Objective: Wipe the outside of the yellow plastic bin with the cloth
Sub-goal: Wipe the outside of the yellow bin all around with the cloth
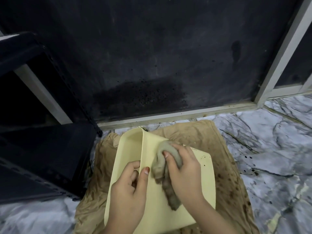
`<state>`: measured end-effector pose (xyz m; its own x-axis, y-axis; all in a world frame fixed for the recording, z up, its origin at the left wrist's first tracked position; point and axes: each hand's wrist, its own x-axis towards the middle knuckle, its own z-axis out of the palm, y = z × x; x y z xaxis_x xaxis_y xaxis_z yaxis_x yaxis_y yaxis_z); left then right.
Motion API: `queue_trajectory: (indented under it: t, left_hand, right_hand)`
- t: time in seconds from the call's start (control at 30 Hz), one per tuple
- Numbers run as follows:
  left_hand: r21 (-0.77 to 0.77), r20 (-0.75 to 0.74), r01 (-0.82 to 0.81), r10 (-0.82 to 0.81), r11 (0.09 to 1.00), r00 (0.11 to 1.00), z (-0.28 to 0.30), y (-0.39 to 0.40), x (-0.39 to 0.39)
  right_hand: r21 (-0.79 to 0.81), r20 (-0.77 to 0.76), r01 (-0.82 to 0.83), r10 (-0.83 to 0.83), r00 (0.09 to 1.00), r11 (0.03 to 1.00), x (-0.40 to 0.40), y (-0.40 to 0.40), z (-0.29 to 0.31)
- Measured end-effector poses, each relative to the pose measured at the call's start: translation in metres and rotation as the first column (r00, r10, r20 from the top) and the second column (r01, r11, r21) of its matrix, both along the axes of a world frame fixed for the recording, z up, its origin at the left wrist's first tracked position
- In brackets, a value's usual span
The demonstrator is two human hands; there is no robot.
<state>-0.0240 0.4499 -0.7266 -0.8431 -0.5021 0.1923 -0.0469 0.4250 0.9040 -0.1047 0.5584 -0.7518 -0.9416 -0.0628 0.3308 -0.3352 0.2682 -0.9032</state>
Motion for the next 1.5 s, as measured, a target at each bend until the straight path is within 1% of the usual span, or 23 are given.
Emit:
queue_trajectory:
  t: [0.17, 0.3, 0.4, 0.47, 0.57, 0.67, 0.73, 0.77, 0.87, 0.93, 1.03, 1.17, 1.3, 1.4, 1.5]
  left_hand:
    - [-0.034, 0.030, 0.007, -0.006, 0.999, 1.000, 0.003, -0.002, -0.001]
    - [-0.012, 0.085, -0.002, 0.003, 1.000, 0.996, 0.005, -0.008, -0.002]
    - [-0.020, 0.133, 0.022, -0.019, 1.000, 0.991, 0.008, -0.013, -0.003]
    - [-0.013, 0.166, 0.043, -0.040, 0.999, 0.985, 0.011, -0.015, -0.004]
    - [0.023, 0.199, 0.031, -0.035, 0.999, 0.979, 0.018, -0.020, -0.010]
    - [0.093, 0.216, 0.018, -0.038, 0.995, 0.976, 0.025, -0.023, -0.019]
    - [0.098, 0.218, -0.007, -0.015, 0.995, 0.976, 0.025, -0.023, -0.026]
    - [0.086, 0.209, -0.031, 0.013, 0.996, 0.978, 0.024, -0.021, -0.028]
    - [0.036, 0.144, -0.088, 0.082, 0.995, 0.986, 0.024, -0.015, -0.030]
    - [0.030, 0.101, -0.113, 0.109, 0.993, 0.989, 0.024, -0.010, -0.029]
    - [0.036, 0.056, -0.098, 0.096, 0.995, 0.994, 0.028, -0.006, -0.026]
    - [0.045, -0.044, -0.039, 0.041, 0.998, 0.998, 0.033, 0.000, -0.024]
    - [0.047, -0.066, -0.049, 0.052, 0.998, 0.996, 0.022, 0.002, -0.021]
    - [0.052, -0.050, -0.044, 0.047, 0.998, 0.998, 0.015, 0.002, -0.019]
    - [0.062, -0.062, -0.054, 0.058, 0.997, 0.996, 0.012, -0.002, -0.020]
  right_hand:
    - [0.023, 0.086, 0.111, -0.113, 0.990, 0.993, -0.030, 0.018, -0.011]
    - [0.082, 0.197, 0.213, -0.226, 0.954, 0.974, -0.041, 0.040, -0.042]
    - [0.136, 0.246, 0.250, -0.277, 0.929, 0.959, -0.039, 0.054, -0.062]
    - [0.180, 0.246, 0.256, -0.296, 0.923, 0.950, -0.034, 0.061, -0.072]
    - [0.198, 0.251, 0.253, -0.299, 0.921, 0.947, -0.023, 0.069, -0.080]
    - [0.160, 0.299, 0.222, -0.262, 0.918, 0.962, -0.011, 0.076, -0.083]
    - [0.132, 0.320, 0.219, -0.250, 0.914, 0.967, 0.002, 0.075, -0.085]
    - [0.108, 0.310, 0.227, -0.250, 0.917, 0.968, 0.010, 0.073, -0.086]
    - [0.063, 0.210, 0.248, -0.256, 0.944, 0.967, 0.033, 0.060, -0.082]
    - [0.026, 0.169, 0.228, -0.230, 0.958, 0.973, 0.044, 0.050, -0.076]
    - [-0.044, 0.067, 0.153, -0.149, 0.987, 0.987, 0.054, 0.030, -0.054]
    - [-0.128, -0.051, 0.050, -0.057, 0.997, 0.990, 0.045, 0.006, -0.014]
    - [-0.134, -0.050, -0.002, -0.005, 0.999, 0.991, 0.017, -0.006, 0.017]
    - [-0.112, -0.005, -0.005, 0.005, 1.000, 0.994, -0.002, -0.004, 0.018]
    - [-0.096, 0.053, 0.048, -0.043, 0.998, 0.994, -0.017, 0.004, 0.009]
